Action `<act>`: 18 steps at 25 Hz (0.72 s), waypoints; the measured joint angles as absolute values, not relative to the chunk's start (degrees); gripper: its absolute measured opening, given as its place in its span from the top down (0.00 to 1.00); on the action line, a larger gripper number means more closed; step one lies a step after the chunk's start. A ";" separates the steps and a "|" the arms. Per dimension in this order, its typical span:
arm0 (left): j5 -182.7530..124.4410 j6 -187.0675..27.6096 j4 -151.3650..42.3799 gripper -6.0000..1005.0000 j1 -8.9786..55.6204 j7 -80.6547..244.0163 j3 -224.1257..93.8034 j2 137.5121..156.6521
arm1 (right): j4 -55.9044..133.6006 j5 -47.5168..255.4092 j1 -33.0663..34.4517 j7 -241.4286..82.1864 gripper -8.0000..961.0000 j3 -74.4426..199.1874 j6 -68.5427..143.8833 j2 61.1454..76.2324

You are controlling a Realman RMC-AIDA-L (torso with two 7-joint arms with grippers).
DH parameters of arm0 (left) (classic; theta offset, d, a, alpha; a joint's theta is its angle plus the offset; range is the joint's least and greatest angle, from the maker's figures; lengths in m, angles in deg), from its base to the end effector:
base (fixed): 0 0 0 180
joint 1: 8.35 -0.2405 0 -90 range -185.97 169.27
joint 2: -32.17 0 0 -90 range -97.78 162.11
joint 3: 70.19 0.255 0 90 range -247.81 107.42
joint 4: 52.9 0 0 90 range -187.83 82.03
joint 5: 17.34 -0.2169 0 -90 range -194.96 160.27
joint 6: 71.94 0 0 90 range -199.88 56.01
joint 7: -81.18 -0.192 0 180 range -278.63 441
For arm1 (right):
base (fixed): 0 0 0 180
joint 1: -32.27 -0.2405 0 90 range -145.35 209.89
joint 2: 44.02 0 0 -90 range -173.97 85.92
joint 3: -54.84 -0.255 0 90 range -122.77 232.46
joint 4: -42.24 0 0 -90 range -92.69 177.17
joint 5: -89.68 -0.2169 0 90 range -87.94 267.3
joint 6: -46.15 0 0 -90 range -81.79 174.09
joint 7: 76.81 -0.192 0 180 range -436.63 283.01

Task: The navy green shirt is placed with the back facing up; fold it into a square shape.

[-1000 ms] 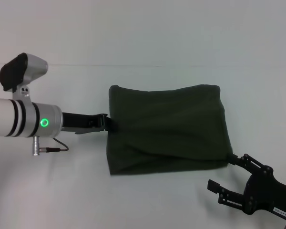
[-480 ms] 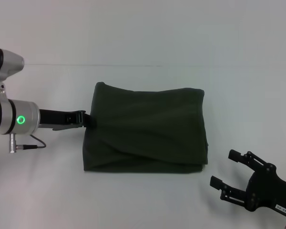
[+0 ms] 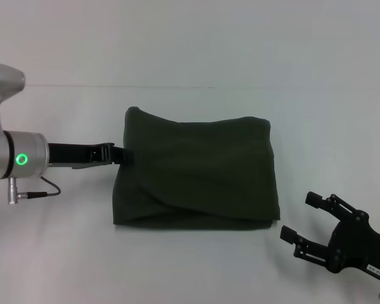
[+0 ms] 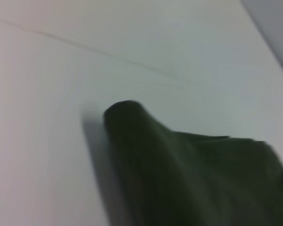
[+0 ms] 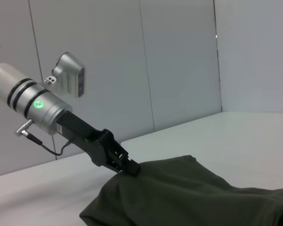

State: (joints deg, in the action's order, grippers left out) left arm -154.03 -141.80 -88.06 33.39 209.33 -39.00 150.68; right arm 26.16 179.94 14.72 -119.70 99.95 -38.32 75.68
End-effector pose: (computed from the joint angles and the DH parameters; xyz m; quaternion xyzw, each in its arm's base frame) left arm -0.2730 0.4240 -0.0421 -0.7876 -0.5681 -0.1513 0.1847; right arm 0.3018 0.2847 -0.0762 -0.8869 0.1898 0.3204 0.2733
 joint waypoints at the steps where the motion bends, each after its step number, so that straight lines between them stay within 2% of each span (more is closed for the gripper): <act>1: -153.03 -142.66 -89.04 0.87 32.82 208.73 -39.40 151.02 | 26.16 179.95 14.57 -119.70 0.02 99.78 -38.32 75.68; 6: -143.99 -149.63 -94.68 0.76 28.45 200.45 -41.69 152.91 | 26.28 179.95 13.46 -119.70 0.02 99.16 -38.13 75.77; 13: -137.79 -158.38 -96.50 0.56 25.06 188.44 -45.11 153.94 | 27.75 179.91 7.77 -119.68 0.02 96.33 -33.95 76.28; 18: -137.54 -162.88 -96.58 0.34 23.56 180.43 -45.07 155.02 | 30.96 179.76 0.45 -119.65 0.02 96.19 -26.05 76.31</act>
